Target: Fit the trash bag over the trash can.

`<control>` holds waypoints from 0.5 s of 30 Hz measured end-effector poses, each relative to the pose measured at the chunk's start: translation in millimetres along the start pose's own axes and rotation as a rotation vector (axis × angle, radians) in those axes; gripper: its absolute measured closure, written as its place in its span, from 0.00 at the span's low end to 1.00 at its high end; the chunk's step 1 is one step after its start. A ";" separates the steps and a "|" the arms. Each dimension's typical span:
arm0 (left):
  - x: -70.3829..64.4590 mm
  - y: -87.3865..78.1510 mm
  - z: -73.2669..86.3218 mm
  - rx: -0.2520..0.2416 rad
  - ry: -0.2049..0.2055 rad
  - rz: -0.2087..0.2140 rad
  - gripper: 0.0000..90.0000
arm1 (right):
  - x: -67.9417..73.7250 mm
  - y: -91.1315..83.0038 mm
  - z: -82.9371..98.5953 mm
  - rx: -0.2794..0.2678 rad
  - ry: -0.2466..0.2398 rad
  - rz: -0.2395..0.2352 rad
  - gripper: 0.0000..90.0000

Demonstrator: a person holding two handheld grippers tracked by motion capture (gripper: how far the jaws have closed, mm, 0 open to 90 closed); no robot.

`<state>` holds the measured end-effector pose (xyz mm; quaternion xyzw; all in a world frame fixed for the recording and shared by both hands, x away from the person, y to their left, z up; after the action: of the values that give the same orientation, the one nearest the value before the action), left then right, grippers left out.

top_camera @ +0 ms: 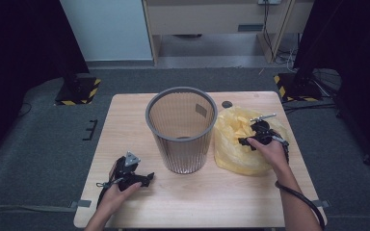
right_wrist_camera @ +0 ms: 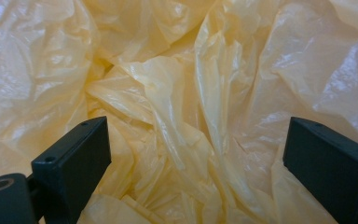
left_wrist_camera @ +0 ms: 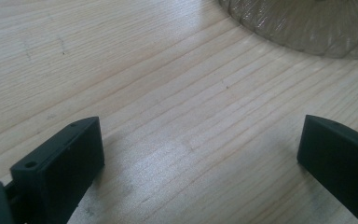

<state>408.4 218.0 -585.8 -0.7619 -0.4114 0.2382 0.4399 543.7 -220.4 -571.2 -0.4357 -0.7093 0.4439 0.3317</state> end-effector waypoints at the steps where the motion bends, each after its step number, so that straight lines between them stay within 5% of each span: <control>1: 0.0 0.1 0.0 -0.001 -0.001 -0.001 0.00 | 0.0 2.4 0.4 0.002 0.004 0.000 0.06; 8: -0.2 0.0 0.1 -0.001 -0.002 -0.001 0.00 | 2.0 10.5 3.5 0.004 -0.023 0.018 0.06; 15: -0.3 0.0 0.1 -0.001 -0.003 -0.002 0.00 | 2.6 -0.4 9.4 -0.030 -0.065 0.032 0.56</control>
<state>408.1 217.8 -585.9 -0.7615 -0.4127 0.2386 0.4392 534.5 -221.4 -574.2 -0.4373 -0.7192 0.4525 0.2947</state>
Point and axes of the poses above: each handheld gripper's, and its own axes: y roughly forward along the jaws, z roughly out of its underside, x roughly to its left, the point moved 7 cm from there along y, roughly forward along the jaws, and after that the axes turned 14 degrees about x, right-handed, at the moved point
